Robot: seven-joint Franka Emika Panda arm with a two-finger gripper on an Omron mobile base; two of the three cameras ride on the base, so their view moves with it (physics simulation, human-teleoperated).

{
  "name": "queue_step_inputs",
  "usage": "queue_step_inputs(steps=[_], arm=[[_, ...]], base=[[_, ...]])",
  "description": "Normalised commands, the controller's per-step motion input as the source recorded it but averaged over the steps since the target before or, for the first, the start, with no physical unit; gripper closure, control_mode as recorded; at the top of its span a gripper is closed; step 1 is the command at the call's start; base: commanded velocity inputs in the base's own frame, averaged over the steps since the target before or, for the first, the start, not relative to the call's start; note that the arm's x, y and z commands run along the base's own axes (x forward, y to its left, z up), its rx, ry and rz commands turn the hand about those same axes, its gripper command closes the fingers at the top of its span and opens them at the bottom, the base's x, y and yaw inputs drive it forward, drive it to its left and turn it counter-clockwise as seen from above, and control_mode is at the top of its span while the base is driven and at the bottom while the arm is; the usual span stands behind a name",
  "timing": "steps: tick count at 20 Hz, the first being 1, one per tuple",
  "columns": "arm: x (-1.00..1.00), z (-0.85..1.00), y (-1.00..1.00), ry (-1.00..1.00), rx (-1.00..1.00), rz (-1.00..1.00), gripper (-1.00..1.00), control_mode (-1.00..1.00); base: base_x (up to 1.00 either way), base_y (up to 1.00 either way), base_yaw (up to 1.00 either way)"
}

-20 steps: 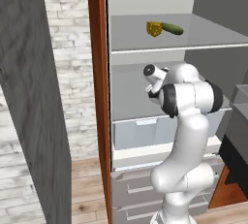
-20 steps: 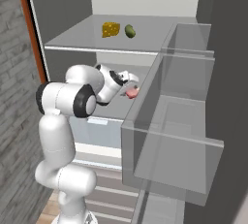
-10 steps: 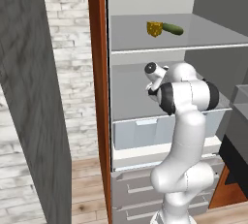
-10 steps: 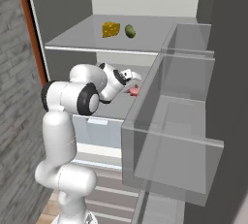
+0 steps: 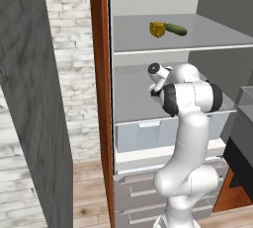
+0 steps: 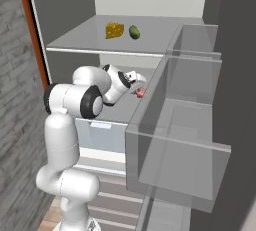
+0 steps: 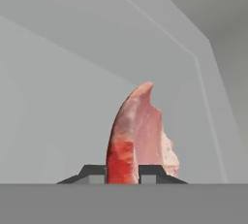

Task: Take the cheese, steak, and cucumber from the fridge and place them on the plate on the dining counter to create an appetizer plate.

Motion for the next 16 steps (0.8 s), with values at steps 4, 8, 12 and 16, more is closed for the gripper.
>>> queue_step_inputs(steps=[4,8,12,16], arm=[[-0.28,-0.13,0.03,-0.03,-0.02,0.00,1.00,-1.00],[-0.95,-0.02,0.20,-0.08,-0.03,0.00,1.00,-1.00],[-1.00,0.05,0.03,-0.01,0.04,0.00,1.00,-1.00],[-1.00,0.32,0.00,0.00,0.13,0.00,1.00,-1.00]], base=[[0.00,0.00,0.00],[0.00,0.00,0.00],[0.00,0.00,0.00],[0.00,0.00,0.00]])
